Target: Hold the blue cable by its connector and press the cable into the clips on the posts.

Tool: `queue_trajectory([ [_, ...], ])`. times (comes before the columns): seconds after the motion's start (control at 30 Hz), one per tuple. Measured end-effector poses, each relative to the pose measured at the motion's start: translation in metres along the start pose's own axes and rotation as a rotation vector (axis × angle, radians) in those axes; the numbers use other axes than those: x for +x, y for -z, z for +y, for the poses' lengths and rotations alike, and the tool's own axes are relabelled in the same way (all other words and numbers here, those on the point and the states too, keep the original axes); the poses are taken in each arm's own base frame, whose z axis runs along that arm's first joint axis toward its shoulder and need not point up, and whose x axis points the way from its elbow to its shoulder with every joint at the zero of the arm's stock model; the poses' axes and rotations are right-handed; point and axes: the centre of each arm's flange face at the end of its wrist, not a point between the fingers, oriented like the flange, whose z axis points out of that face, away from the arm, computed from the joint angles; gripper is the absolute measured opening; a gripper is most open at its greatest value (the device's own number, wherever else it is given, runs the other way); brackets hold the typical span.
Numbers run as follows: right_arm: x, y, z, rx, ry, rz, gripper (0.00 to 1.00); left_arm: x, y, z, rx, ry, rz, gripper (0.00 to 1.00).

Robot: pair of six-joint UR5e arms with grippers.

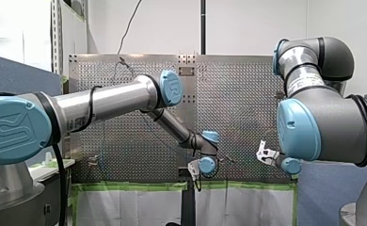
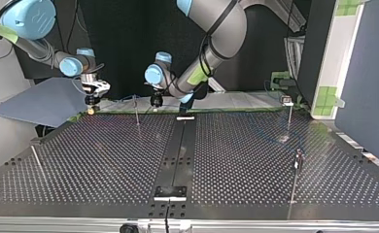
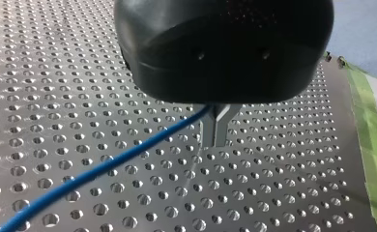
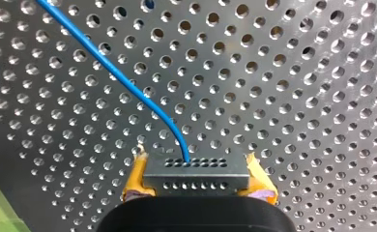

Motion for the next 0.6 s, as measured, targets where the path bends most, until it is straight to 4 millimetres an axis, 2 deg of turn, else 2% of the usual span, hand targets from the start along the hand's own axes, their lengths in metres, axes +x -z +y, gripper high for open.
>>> queue_trajectory([
  [0.6,0.007,-0.015,0.009,-0.012,-0.009,0.030,0.00,-0.004,-0.007,0.008,0.003,0.002,0.003,0.00],
])
